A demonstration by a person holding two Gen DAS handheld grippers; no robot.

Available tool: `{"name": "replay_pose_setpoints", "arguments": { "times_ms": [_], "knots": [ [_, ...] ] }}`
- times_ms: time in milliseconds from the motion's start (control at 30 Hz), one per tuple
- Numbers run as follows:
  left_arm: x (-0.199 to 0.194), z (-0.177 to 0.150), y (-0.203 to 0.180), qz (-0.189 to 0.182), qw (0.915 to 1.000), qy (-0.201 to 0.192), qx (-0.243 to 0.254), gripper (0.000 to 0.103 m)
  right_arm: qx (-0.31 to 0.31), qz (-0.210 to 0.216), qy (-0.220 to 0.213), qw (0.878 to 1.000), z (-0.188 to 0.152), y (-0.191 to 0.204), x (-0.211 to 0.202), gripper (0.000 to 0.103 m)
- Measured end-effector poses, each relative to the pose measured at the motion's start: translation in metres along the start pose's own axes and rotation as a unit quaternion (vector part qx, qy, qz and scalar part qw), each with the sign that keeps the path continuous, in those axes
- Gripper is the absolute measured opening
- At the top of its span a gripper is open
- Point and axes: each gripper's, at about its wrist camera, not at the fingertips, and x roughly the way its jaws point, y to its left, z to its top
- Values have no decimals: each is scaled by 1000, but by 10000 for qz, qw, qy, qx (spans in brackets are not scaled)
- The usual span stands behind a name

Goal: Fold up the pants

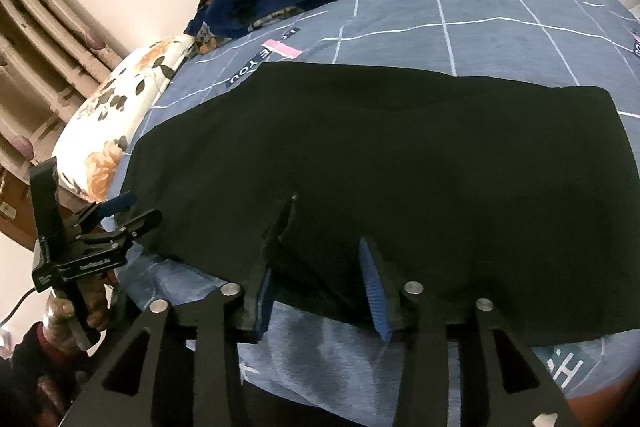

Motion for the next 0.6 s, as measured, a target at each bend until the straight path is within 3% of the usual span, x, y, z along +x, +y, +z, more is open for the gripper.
{"name": "replay_pose_setpoints", "arguments": {
  "times_ms": [267,400,600],
  "knots": [
    [-3,6,7,-103,9996,46,-257,90,-37,341,88,9994,-2,3,6,50],
    [-18,13,30,-327,9976,-88,-596,90,168,573,79,9982,-1,-4,7,50],
    [-39,20,65,-288,9942,-193,-1018,90,373,802,61,9961,0,-10,7,50]
  ]
}}
